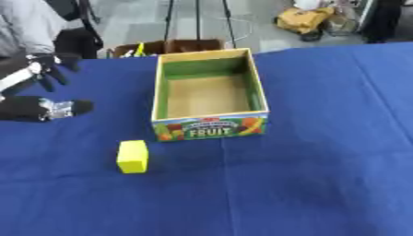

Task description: Pick up objects on the table and place them in the box.

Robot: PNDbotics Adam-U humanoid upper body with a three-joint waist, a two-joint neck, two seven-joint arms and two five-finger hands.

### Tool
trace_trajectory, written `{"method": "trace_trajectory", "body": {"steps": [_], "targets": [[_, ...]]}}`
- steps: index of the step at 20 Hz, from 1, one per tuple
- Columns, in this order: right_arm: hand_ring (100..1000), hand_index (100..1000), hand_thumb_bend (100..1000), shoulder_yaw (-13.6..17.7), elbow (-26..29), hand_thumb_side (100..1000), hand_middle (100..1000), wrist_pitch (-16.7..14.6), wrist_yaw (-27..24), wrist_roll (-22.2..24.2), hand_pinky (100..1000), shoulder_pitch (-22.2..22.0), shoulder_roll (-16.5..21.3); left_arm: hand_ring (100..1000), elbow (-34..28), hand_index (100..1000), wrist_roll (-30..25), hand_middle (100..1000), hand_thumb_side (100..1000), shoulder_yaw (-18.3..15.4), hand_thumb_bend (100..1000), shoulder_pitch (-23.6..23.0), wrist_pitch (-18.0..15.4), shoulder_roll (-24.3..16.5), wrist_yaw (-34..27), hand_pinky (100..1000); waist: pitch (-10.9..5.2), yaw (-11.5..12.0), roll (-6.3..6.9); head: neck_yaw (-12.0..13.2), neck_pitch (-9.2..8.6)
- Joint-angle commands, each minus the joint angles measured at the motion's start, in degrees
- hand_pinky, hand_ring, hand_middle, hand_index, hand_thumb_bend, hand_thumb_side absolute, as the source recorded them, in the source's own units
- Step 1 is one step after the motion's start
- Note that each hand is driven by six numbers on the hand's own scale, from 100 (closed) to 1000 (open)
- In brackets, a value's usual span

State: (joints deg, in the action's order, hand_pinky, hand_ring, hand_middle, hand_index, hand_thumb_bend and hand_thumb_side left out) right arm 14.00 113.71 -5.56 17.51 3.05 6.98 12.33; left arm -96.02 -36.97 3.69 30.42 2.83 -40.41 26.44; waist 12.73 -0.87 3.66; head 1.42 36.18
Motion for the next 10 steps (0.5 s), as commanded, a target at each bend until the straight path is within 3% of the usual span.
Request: {"method": "trace_trajectory", "body": {"steps": [1, 10], "targets": [[892, 803, 100, -0.23, 0.89, 655, 597, -0.2, 0.01, 0.41, 790, 0.09, 1.4, 764, 2.36, 1000, -4.66, 845, 713, 2.07, 795, 2.47, -0.5, -1.65, 0.61, 688, -0.7, -0.19, -0.03, 0.61, -0.8], [894, 803, 100, -0.64, 0.89, 654, 596, -0.13, -0.01, 1.07, 791, 0.03, 1.44, 786, 7.39, 984, -14.08, 874, 600, 6.47, 823, 7.24, -2.29, 0.52, 3.76, 701, -0.96, -0.77, 0.45, 0.89, -0.95]]}}
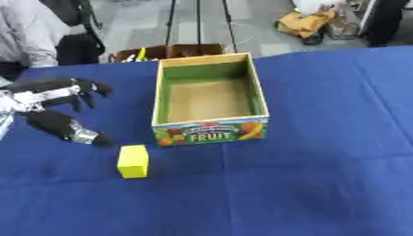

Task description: Pick up objects on the table and place them in the box.

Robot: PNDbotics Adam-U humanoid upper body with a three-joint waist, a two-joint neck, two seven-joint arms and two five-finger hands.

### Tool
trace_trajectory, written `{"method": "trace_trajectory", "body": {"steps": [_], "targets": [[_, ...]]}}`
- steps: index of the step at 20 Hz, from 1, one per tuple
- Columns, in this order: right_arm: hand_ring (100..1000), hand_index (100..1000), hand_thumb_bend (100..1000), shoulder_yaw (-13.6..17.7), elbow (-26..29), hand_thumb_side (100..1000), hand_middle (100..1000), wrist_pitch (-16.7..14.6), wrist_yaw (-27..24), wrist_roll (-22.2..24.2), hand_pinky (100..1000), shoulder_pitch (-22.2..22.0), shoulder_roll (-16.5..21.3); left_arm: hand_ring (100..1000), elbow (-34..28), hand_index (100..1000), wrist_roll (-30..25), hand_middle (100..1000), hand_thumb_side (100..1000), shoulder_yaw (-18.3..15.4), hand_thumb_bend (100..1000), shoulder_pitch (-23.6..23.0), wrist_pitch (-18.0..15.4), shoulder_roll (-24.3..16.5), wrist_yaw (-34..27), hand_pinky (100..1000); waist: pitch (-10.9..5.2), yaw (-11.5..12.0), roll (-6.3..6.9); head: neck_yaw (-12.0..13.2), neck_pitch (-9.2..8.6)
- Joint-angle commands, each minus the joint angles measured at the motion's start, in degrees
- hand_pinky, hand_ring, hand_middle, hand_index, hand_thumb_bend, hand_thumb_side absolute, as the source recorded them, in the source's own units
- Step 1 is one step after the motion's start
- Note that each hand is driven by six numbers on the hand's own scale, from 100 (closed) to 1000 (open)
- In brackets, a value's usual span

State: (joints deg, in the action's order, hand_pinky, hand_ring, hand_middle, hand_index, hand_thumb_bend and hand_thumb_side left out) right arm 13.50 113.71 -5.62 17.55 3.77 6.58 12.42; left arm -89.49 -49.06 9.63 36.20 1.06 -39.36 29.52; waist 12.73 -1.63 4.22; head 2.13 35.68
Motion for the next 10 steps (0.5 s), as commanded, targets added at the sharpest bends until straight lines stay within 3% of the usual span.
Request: {"method": "trace_trajectory", "body": {"steps": [1, 10], "targets": [[894, 803, 100, -0.18, 0.89, 654, 596, -0.08, -0.06, 0.41, 791, 0.45, 1.37, 785, 1.66, 986, -2.45, 870, 588, 0.89, 819, 1.83, -0.74, -0.24, 0.87, 700, -0.97, -0.11, -0.06, 0.21, -0.48], [897, 803, 100, -0.32, 0.89, 654, 595, 0.03, 0.13, 0.93, 794, 0.54, 1.39, 796, 8.27, 992, -2.91, 878, 549, 4.46, 824, 2.57, -3.37, 1.63, 0.98, 707, -0.83, -0.81, 0.54, -0.16, -0.36]]}}
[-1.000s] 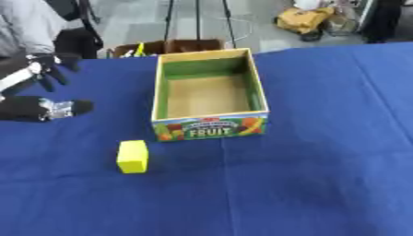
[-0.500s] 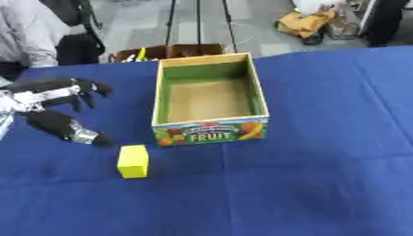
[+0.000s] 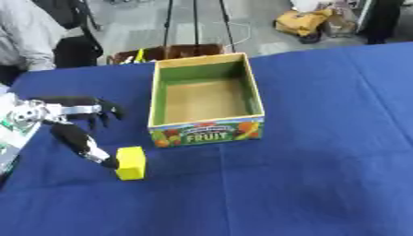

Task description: Pick up objects on the table and place them in the box.

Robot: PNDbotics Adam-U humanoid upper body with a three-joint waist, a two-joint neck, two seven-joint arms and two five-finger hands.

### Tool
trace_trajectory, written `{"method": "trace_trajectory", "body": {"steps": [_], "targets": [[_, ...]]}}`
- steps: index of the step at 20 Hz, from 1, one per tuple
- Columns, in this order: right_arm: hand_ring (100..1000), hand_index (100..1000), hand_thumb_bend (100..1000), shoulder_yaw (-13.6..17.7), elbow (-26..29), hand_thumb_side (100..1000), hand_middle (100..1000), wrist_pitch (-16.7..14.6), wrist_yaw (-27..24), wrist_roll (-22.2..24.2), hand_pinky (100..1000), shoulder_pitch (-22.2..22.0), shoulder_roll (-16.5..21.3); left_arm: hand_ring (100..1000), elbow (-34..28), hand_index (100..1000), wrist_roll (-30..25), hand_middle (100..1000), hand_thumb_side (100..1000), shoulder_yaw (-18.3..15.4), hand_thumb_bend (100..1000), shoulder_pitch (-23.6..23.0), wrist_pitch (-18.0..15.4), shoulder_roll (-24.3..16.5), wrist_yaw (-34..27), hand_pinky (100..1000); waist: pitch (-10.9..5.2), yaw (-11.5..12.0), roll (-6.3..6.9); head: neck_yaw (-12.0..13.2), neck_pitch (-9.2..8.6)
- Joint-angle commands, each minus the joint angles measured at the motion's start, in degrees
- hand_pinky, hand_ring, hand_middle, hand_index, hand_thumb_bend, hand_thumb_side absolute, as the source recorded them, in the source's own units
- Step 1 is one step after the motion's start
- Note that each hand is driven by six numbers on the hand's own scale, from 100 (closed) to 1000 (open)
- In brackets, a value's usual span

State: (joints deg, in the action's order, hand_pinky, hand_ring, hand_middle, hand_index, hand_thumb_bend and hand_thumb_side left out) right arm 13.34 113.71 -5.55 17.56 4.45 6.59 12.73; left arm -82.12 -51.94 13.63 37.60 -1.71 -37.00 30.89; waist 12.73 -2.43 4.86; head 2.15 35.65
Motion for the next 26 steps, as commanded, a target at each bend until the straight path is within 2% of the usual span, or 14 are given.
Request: {"method": "trace_trajectory", "body": {"steps": [1, 8, 15, 20, 26], "targets": [[897, 803, 100, -0.16, 0.89, 654, 595, -0.05, 0.13, 0.29, 794, 0.54, 1.07, 796, 1.46, 991, -0.02, 878, 556, 0.71, 818, 1.2, -0.68, -0.5, -0.49, 706, -0.8, -0.04, -0.06, -0.23, -0.3], [898, 803, 100, -0.21, 0.89, 654, 595, -0.15, 0.14, 0.48, 794, 0.55, 0.98, 794, 3.89, 986, -0.02, 871, 562, 2.51, 782, 1.7, -1.53, 0.52, 2.25, 710, -0.69, -0.25, -0.14, -0.23, -0.46], [899, 803, 100, -0.23, 0.89, 655, 595, -0.28, 0.08, 0.62, 794, 0.51, 0.91, 803, 5.51, 986, -0.02, 881, 556, 3.57, 726, 2.57, -3.75, 0.99, 7.06, 718, -0.65, -0.31, -0.3, -0.32, -0.4], [900, 802, 100, -0.21, 0.89, 653, 595, -0.42, 0.06, 0.68, 794, 0.54, 0.84, 790, 4.96, 963, -0.02, 857, 567, 3.89, 708, 2.93, -5.06, 1.35, 10.36, 702, -0.5, -0.39, -0.39, -0.23, -0.31], [900, 802, 100, -0.25, 0.89, 655, 593, -0.58, 0.01, 0.83, 795, 0.67, 0.72, 773, 4.03, 947, -0.01, 838, 597, 4.01, 644, 3.01, -5.26, 2.18, 13.67, 677, -0.27, -0.61, -0.45, -0.07, -0.65]]}}
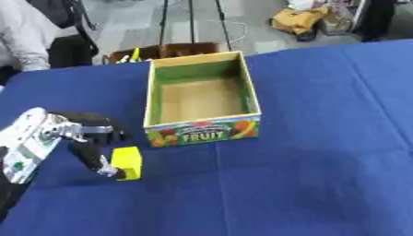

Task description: Pick up objects on the table and place them in the box.

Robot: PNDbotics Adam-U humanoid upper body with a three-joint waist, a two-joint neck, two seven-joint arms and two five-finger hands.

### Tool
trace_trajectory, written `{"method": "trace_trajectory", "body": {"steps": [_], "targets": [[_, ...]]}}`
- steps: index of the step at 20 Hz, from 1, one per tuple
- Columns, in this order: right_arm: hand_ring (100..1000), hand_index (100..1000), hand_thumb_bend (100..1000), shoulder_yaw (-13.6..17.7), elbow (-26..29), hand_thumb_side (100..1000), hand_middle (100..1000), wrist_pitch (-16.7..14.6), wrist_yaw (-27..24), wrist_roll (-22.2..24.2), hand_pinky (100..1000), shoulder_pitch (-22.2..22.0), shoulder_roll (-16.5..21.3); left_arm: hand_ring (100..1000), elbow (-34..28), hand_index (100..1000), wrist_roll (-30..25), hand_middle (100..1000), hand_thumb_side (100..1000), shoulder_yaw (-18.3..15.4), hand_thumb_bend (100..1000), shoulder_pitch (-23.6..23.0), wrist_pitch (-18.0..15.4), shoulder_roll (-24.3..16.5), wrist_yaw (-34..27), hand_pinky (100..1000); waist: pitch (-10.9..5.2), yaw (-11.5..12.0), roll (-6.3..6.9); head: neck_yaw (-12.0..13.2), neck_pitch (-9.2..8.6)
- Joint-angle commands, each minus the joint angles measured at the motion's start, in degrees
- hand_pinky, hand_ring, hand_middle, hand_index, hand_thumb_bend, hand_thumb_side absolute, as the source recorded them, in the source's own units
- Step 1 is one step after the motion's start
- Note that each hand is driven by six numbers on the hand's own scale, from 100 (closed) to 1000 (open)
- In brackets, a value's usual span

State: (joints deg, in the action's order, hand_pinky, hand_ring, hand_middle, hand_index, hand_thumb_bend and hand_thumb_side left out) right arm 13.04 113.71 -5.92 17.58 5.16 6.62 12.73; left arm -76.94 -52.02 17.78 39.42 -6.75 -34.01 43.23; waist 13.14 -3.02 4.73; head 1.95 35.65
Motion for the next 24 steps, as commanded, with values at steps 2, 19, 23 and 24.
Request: {"method": "trace_trajectory", "body": {"steps": [2, 19, 23, 24], "targets": [[901, 802, 100, 0.04, 0.89, 655, 593, -0.25, -0.01, 0.19, 795, 0.66, 0.67, 763, -1.39, 944, 0.29, 834, 596, -0.14, 641, 1.19, -0.14, -0.44, 1.93, 663, -0.58, -0.07, -0.31, 0.16, -0.78], [906, 803, 100, 0.14, 0.89, 655, 593, -0.36, 0.33, 0.27, 796, 0.77, 0.53, 528, -0.58, 710, 4.41, 527, 591, 0.32, 402, 0.94, 0.53, 0.25, 3.43, 398, 0.03, -0.36, -0.24, 0.34, -0.82], [907, 804, 100, 0.17, 0.89, 655, 593, -0.37, 0.33, 0.24, 797, 0.75, 0.53, 498, -0.69, 663, 6.89, 486, 596, 0.28, 330, 1.0, 0.8, 0.19, 5.0, 349, 0.03, -0.37, -0.26, 0.47, -0.81], [907, 804, 100, 0.16, 0.89, 655, 593, -0.37, 0.32, 0.26, 797, 0.75, 0.52, 487, -0.69, 645, 7.37, 473, 597, 0.27, 309, 1.01, 0.82, 0.19, 5.29, 330, 0.01, -0.37, -0.25, 0.47, -0.79]]}}
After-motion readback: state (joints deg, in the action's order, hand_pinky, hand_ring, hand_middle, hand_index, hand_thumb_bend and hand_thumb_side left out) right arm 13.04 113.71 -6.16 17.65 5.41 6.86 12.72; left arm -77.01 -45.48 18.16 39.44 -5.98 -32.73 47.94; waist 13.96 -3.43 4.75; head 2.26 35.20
